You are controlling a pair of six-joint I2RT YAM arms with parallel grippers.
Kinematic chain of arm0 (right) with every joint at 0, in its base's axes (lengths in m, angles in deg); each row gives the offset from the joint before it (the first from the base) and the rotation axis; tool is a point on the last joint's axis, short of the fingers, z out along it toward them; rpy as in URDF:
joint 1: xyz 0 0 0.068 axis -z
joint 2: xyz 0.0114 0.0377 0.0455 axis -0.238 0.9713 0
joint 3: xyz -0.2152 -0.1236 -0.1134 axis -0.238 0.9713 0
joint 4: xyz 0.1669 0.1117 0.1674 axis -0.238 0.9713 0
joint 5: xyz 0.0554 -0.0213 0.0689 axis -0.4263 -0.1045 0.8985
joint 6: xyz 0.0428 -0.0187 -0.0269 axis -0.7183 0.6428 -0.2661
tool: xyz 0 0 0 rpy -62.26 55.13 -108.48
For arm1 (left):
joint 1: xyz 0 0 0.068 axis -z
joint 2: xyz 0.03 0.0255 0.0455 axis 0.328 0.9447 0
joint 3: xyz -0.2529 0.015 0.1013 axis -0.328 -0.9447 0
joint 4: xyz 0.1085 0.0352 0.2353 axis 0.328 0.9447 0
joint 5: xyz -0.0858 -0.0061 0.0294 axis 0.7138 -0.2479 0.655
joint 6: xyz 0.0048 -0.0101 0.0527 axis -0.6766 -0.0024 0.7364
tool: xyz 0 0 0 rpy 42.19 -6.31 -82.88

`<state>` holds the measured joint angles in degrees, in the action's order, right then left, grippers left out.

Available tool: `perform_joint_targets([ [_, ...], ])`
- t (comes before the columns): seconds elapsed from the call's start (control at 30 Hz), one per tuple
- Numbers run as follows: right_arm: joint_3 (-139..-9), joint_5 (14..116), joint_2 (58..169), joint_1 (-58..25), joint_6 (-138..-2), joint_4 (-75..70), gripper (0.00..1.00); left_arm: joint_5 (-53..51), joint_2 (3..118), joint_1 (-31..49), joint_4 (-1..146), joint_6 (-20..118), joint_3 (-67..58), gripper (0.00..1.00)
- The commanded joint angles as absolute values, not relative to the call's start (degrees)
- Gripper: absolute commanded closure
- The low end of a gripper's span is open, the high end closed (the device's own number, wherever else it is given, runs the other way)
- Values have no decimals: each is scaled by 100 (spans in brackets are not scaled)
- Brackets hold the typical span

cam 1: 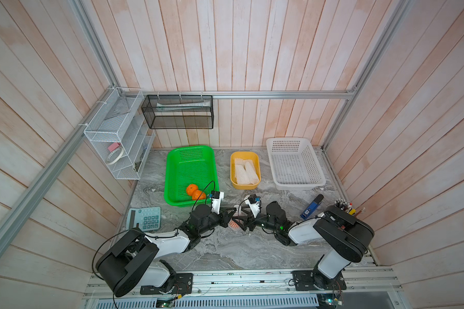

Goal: Remove foam nets from oranges
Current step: Remove the foam net from the orange.

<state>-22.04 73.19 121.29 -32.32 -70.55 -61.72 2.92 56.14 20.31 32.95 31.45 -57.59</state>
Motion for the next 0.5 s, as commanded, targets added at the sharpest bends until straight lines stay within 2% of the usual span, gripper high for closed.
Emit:
perform_joint_targets([
  [0.0,-2354,7389,12088,-3264,-6986,-6094,24,344,5639,2057,3088,3161,-5731,91],
  [0.17,-2363,7540,12092,-3273,-6980,-6054,36,331,5567,2056,2996,3156,-5770,91],
  [0.37,-2354,7524,12134,-3282,-6951,-5964,39,372,5609,2051,2848,3135,-5813,91],
  [0.47,-2375,7494,12166,-3282,-6942,-5957,51,437,5636,2051,2694,3117,-5864,91],
])
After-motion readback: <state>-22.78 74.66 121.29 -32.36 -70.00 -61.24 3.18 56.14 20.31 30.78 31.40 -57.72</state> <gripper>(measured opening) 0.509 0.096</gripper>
